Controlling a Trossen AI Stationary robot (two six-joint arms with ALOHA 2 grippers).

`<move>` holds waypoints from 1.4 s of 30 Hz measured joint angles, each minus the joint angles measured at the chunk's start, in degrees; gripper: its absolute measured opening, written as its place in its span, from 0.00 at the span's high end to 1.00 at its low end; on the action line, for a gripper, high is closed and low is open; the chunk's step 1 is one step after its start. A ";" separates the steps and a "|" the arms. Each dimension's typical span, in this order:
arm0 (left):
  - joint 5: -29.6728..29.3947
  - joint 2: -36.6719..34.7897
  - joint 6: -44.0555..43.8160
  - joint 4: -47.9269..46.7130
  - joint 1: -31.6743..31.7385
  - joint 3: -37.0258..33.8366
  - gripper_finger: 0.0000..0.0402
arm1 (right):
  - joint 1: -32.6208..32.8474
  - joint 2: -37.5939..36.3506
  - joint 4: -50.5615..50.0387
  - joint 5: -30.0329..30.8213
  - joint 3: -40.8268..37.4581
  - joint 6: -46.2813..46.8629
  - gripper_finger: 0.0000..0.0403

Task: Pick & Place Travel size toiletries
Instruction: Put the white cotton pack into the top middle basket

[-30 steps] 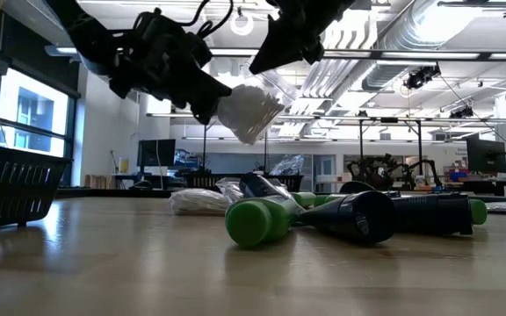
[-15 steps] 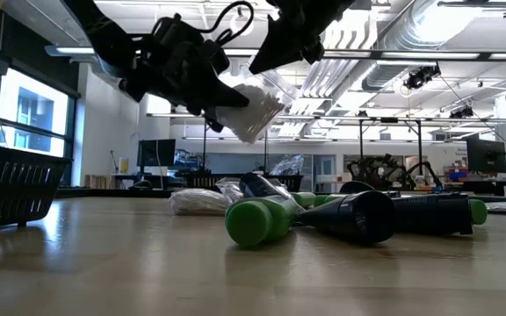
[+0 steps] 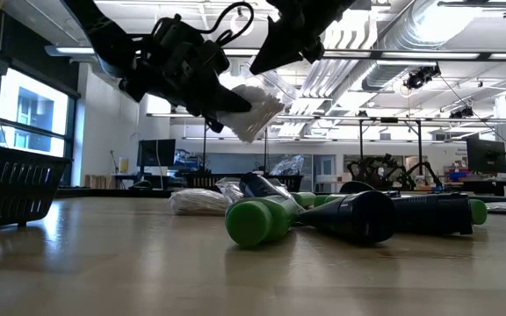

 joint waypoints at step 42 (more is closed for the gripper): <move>-36.43 -5.57 -20.20 -10.51 10.63 0.09 0.86 | -1.91 -14.18 -6.56 -0.01 0.04 -1.18 0.48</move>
